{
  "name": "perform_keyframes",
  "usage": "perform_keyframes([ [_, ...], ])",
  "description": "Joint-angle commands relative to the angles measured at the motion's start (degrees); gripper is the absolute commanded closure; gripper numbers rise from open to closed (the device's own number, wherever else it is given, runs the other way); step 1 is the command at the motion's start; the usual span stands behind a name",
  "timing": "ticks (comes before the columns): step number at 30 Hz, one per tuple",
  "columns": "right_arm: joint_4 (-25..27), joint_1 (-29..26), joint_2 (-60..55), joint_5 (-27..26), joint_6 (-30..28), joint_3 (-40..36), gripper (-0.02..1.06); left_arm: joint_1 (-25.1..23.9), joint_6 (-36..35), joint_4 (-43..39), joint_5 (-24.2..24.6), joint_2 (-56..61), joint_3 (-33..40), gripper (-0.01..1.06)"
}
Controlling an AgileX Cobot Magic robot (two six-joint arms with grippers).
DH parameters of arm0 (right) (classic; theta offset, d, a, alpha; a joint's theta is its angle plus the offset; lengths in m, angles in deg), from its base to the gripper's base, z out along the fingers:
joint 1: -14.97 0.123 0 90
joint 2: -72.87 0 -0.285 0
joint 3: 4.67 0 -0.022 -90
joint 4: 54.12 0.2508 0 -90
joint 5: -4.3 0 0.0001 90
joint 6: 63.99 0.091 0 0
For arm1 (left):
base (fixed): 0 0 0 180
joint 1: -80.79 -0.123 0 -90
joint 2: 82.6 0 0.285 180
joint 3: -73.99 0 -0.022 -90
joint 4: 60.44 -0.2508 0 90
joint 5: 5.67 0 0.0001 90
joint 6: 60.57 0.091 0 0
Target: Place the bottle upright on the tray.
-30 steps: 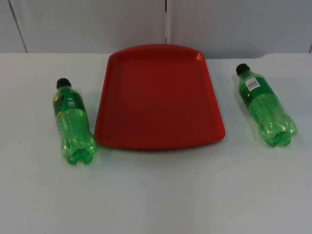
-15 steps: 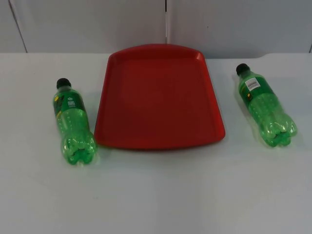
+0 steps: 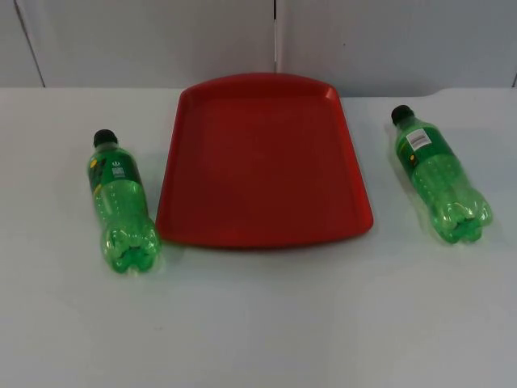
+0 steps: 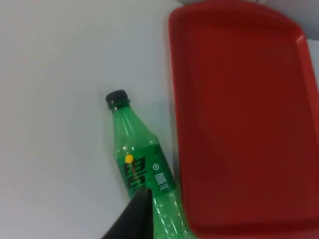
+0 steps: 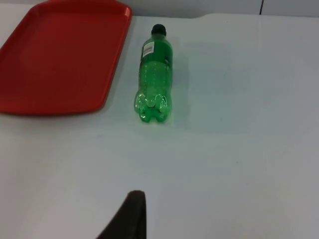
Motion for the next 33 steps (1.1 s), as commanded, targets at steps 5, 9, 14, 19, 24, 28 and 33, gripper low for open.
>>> perform_keyframes([
  [5,0.3,-0.2,0.2,-0.2,-0.9,-0.1,0.0,2.2,-7.2,-3.4,2.4,-4.4,-3.0,0.0],
  [9,0.3,-0.2,0.2,-0.2,-0.9,-0.1,0.0,5.6,-13.3,-8.4,4.3,-8.9,-5.9,0.0],
  [14,0.3,-0.2,0.2,-0.2,-0.9,-0.1,0.0,8.2,-18.5,-14.2,7.8,-14.1,-8.8,0.0],
  [19,0.3,-0.2,0.2,-0.2,-0.9,-0.1,0.0,8.3,-18.6,-14.7,13.3,-21.4,-13.8,0.0],
  [24,0.3,-0.2,0.2,-0.2,-0.9,-0.1,0.0,8.2,-19.1,-15.8,13.3,-25.4,-15.2,0.0],
  [28,0.3,-0.2,0.2,-0.2,-0.9,-0.1,0.0,8.2,-20.5,-15.8,12.4,-29.1,-15.7,0.0],
  [33,0.3,-0.2,0.2,-0.2,-0.9,-0.1,0.0,7.9,-21.1,-15.9,11.2,-32.7,-17.9,0.0],
])
